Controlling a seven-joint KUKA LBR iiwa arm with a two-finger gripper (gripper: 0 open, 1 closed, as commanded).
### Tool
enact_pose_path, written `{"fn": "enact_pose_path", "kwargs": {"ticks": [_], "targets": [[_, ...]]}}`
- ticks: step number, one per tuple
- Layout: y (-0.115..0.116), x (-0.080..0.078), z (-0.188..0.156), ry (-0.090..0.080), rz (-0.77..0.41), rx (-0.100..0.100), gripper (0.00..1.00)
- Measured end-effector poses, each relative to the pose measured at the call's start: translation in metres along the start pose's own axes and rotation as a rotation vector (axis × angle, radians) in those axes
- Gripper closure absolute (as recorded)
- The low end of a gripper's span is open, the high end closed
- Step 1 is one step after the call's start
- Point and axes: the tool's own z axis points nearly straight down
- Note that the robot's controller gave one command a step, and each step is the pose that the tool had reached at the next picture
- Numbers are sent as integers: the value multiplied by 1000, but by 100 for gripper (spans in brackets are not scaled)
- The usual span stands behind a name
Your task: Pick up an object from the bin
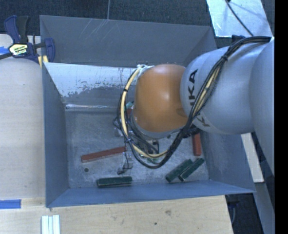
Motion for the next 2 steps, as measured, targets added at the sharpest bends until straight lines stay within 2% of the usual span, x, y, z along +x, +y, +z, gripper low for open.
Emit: {"fn": "enact_pose_path", "kwargs": {"ticks": [1,2], "targets": [[34,-1,85,3,-78,1,0],[34,-5,81,-7,-73,-2,100]]}}
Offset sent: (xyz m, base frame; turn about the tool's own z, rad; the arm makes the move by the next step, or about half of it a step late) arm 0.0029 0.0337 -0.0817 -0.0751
